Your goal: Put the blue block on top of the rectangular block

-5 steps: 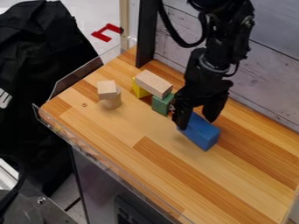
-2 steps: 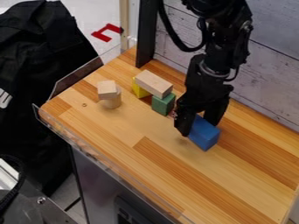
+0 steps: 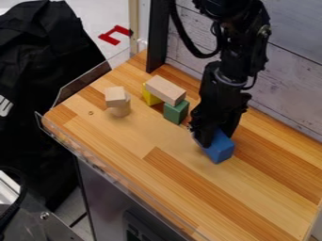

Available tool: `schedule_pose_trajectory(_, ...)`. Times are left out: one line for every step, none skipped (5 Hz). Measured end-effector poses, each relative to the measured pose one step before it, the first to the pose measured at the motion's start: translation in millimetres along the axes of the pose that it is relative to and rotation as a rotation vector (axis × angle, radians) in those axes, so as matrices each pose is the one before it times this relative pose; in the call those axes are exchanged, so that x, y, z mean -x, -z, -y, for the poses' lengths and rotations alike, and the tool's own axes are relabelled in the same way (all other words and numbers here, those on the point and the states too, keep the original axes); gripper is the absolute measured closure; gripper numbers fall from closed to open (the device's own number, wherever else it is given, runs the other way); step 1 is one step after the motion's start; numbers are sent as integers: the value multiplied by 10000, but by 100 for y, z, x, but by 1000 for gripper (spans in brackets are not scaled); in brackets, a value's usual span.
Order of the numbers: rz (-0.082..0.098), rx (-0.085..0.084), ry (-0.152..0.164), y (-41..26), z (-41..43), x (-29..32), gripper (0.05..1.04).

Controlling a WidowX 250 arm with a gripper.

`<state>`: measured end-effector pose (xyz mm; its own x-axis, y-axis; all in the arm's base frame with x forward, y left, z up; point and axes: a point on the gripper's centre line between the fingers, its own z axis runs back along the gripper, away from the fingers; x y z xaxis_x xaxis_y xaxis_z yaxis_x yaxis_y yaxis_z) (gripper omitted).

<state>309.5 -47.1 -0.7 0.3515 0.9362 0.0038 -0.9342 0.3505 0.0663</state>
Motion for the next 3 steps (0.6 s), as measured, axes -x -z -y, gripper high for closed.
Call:
schedule_pose_trajectory(292, 437, 60, -1636, -465, -943, 532)
schedule_pose_trajectory(585, 852, -69, -3500, 11, -2142, 532)
schedule_pose_trajectory(545, 258, -343, -1628, -262, -2637, 532)
